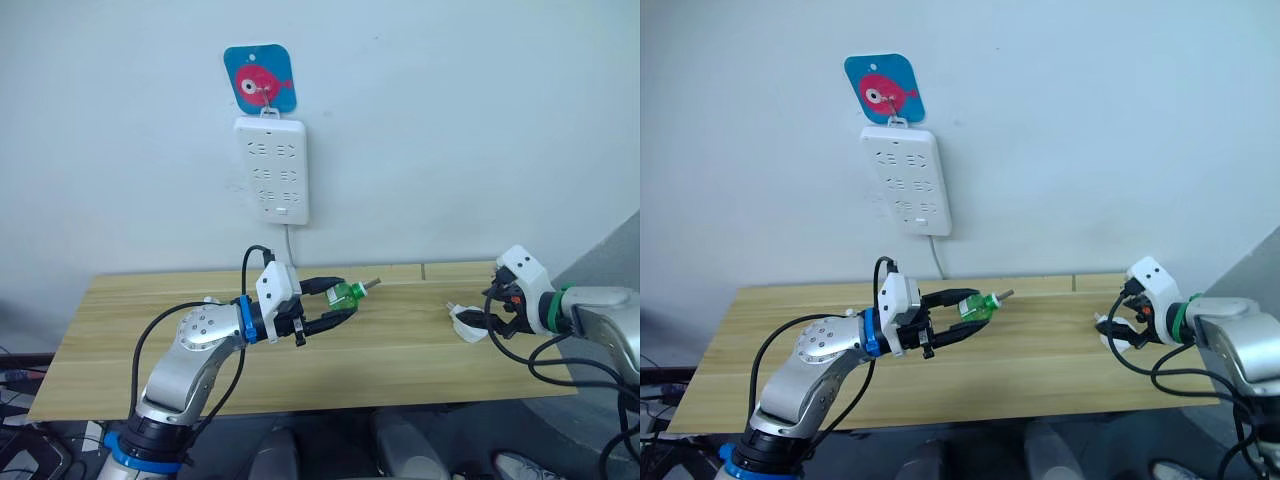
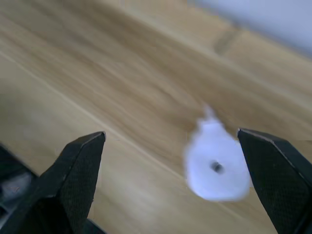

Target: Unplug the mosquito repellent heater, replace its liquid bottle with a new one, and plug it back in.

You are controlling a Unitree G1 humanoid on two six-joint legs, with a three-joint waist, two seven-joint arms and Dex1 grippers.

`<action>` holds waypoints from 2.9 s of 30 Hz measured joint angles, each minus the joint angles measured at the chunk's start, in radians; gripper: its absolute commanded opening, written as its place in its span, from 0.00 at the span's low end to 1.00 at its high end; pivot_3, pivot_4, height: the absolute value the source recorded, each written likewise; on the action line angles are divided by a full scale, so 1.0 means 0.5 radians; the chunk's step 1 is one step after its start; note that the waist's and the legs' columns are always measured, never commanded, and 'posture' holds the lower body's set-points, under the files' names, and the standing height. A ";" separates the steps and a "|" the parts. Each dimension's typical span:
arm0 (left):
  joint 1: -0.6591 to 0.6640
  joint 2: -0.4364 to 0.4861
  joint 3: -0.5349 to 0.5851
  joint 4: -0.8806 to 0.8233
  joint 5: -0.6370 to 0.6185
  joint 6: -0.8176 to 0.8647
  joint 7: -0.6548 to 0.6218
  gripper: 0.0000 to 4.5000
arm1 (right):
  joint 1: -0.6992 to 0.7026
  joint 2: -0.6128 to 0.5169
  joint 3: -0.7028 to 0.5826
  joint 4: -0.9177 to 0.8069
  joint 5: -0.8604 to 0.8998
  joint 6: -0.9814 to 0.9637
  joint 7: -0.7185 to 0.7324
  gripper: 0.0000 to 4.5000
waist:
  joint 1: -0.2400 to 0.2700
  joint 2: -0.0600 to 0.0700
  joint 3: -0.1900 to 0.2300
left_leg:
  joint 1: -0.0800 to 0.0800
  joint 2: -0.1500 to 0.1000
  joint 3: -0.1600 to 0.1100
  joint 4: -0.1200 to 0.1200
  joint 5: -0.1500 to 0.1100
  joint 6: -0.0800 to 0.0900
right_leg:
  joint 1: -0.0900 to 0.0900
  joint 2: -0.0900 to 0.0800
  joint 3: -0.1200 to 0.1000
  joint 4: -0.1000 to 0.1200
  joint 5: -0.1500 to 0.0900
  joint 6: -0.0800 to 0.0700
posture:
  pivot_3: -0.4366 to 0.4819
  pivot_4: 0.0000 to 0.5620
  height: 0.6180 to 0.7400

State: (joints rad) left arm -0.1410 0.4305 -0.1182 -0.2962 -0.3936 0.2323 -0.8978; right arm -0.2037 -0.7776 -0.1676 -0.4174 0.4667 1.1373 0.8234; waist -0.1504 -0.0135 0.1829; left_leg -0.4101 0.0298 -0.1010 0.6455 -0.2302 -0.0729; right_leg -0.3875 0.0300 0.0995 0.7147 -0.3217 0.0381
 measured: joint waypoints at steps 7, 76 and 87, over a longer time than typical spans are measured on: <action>0.052 -0.172 0.015 -0.021 0.005 -0.136 0.162 0.49 | 0.001 0.878 -0.425 -0.490 0.770 0.433 -0.407 1.00 | -0.062 -0.001 -0.004 | 0.003 -0.002 0.003 0.005 0.002 -0.003 | 0.004 0.001 0.006 0.001 0.003 0.005 | 0.21 0.18 0.75; 0.270 0.500 0.032 -0.474 0.026 0.496 0.110 1.00 | -0.495 1.157 0.739 2.114 -0.780 -2.128 -1.216 0.19 | -0.012 0.005 -0.057 | 0.006 0.001 0.003 -0.003 0.004 -0.007 | 0.001 0.003 0.006 0.002 0.003 0.002 | 0.40 0.22 0.75; 0.363 0.439 0.079 -0.480 0.026 0.466 0.212 1.00 | -0.472 1.190 0.605 2.097 -0.810 -2.187 -1.181 0.89 | 0.024 0.006 -0.055 | 0.007 0.001 0.003 -0.003 0.004 -0.007 | 0.002 0.003 0.006 0.002 0.003 0.001 | 0.40 0.24 0.75</action>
State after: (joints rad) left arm 0.0407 0.6501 -0.0787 -0.5364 -0.3804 0.4653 -0.7918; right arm -0.4395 -0.1828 0.1348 0.6311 0.0617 0.0439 0.2331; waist -0.1385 -0.0105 0.1555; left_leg -0.4065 0.0302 -0.0994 0.6439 -0.2280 -0.0762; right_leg -0.3864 0.0315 0.1025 0.7158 -0.3202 0.0387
